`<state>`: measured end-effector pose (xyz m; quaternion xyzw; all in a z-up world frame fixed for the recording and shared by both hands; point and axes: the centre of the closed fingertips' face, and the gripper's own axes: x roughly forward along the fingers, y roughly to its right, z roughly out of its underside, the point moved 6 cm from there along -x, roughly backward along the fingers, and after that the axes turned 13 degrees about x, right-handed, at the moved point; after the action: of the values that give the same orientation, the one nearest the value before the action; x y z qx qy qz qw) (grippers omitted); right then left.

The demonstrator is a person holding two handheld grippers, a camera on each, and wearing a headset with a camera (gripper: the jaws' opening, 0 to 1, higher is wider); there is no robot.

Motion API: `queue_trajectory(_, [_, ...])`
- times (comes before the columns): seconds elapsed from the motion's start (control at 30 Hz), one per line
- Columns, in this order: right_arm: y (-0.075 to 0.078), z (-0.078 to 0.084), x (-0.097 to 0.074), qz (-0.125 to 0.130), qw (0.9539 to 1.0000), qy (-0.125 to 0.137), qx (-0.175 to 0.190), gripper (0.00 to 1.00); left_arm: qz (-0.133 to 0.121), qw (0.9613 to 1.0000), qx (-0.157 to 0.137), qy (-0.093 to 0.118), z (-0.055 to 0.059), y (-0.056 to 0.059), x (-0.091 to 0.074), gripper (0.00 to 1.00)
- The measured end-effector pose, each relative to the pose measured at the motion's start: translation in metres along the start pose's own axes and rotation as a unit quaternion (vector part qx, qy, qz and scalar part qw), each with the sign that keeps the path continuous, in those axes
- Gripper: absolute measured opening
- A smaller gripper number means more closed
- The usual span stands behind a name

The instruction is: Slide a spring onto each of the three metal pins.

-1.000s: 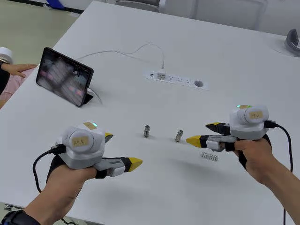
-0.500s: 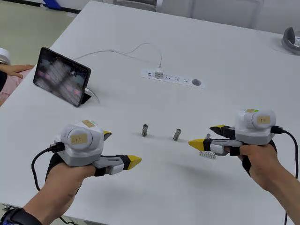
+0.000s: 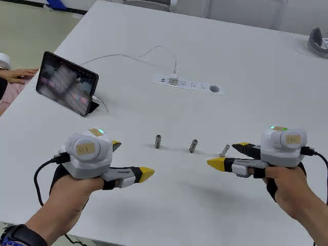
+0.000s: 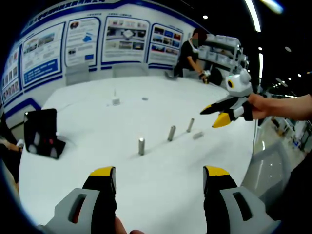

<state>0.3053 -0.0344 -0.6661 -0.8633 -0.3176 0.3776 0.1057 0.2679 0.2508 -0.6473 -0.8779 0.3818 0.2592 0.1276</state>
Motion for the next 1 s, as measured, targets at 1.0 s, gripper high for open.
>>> queue_trajectory(1.0, [0.001,0.018,-0.026,0.012,0.9997,0.016,0.016,0.80,0.004,0.9999,0.005,0.007,-0.009,0.000,0.006,0.75])
